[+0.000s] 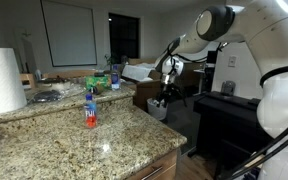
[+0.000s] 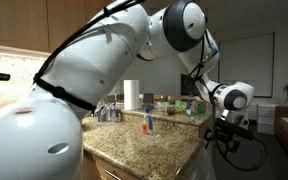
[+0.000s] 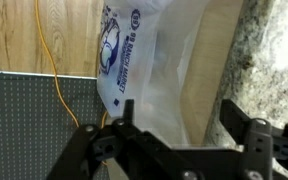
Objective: Put all the water bottles into the plastic bag
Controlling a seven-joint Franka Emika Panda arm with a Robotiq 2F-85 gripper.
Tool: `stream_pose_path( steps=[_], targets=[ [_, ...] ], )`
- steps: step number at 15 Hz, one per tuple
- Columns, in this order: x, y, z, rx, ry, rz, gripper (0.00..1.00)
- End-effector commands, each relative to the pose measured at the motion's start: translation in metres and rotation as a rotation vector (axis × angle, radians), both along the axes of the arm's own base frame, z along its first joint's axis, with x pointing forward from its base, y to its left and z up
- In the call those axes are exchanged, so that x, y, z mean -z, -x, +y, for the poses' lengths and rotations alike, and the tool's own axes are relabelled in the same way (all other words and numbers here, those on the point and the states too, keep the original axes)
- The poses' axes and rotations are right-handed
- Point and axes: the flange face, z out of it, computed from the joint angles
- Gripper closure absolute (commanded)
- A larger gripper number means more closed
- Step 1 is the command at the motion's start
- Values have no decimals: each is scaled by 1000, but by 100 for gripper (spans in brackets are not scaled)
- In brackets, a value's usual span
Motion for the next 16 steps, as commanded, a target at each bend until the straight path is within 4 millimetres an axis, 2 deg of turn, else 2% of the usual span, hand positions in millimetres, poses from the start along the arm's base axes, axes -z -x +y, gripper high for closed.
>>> stream_pose_path(
  steps=[1,4,7,9,11,13,14,16],
  targets=[
    [-80,-19,25,-80,34,-107,0],
    [-148,-41,68,-163,14,-190,0],
    [-201,-61,137,-253,-11,-273,0],
    [-225,-70,188,-312,-34,-338,0],
    [-236,-76,243,-387,-62,-366,0],
    [-237,-77,292,-462,-88,-367,0],
    [-234,-76,313,-496,-100,-363,0],
    [-211,-68,359,-552,-145,-340,0]
  ],
)
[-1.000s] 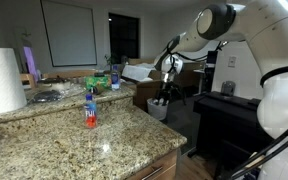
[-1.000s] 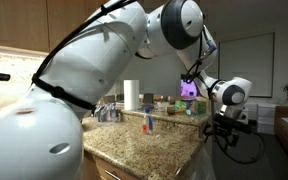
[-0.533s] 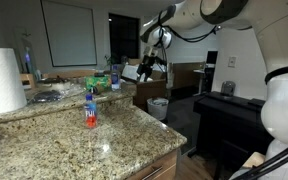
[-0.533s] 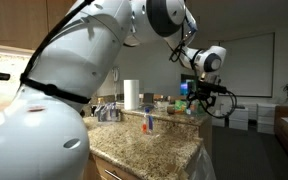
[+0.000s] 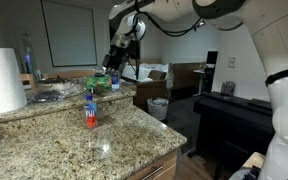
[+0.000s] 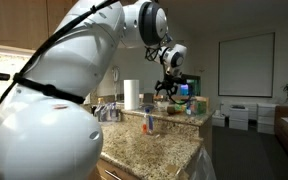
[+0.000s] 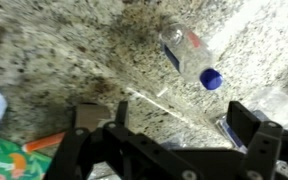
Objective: Put all the water bottles into the plastic bag
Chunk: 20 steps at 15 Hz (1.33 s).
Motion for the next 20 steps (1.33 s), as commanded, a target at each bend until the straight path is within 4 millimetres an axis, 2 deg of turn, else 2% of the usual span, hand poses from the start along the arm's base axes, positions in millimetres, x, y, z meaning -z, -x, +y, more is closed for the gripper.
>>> stream_pose_path(
  steps=[1,3,5,7,11,12,13,15,16,20],
  targets=[
    [35,6,58,-94,-35,28,0],
    [52,5,81,-108,-2,29,0],
    [70,5,95,-122,4,35,0],
    [81,6,107,-136,3,32,0],
    [92,6,117,-149,20,20,0],
    [93,6,118,-153,23,20,5],
    [94,7,119,-161,35,15,26],
    [94,8,120,-169,59,-2,31],
    [93,7,120,-172,70,-11,36],
    [90,5,116,-176,108,-48,63]
  ],
)
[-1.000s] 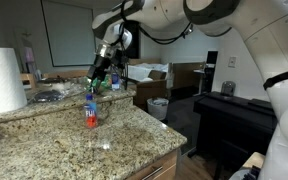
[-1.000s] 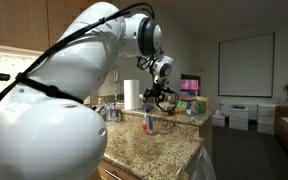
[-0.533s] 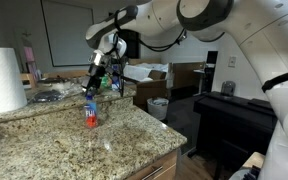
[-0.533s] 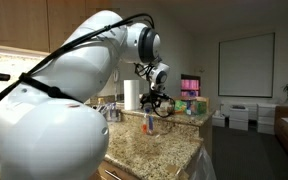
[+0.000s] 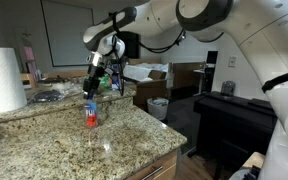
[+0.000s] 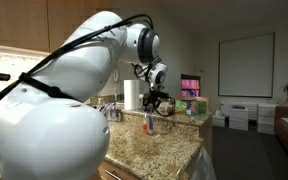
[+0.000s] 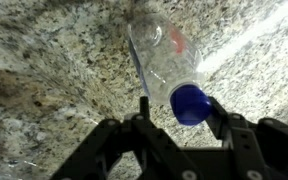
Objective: Put all the water bottles into the plastic bag
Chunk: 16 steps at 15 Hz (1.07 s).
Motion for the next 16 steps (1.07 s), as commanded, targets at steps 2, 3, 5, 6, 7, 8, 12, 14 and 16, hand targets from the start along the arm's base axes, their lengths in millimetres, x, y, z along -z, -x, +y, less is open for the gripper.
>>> stream_pose_path(
  steps=[2,3,5,6,7,8,12,14,16],
  targets=[
    [-3,0,-7,-13,48,-48,77],
    [-3,0,-10,-13,52,-49,82],
    [-6,-3,-23,1,44,-36,88],
    [-7,-4,-29,11,42,-30,88],
    [-11,-7,-45,31,39,-24,88],
    [-15,-9,-62,54,47,-25,88],
    [-43,-14,-161,195,78,-37,88],
    [-55,-11,-220,271,106,-15,88],
    [-60,0,-283,341,125,41,88]
  ],
)
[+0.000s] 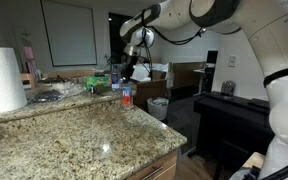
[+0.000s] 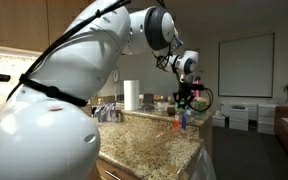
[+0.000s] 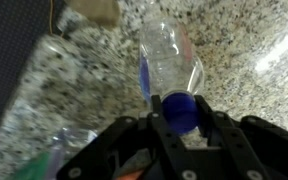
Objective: Put all the water bottles into the plastic bag
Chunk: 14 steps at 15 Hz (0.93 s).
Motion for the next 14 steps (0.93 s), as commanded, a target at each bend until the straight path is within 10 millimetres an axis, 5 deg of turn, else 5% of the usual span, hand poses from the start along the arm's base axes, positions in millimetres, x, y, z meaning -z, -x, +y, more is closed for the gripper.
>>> stream_pose_path(
  steps=[1,5,7,10,14],
  targets=[
    [-13,30,-97,108,16,87,88],
    [5,64,-213,251,-8,174,88],
    [27,79,-250,322,-36,193,88],
    [64,99,-280,421,-105,223,88],
    [107,105,-282,516,-198,173,88]
  ],
)
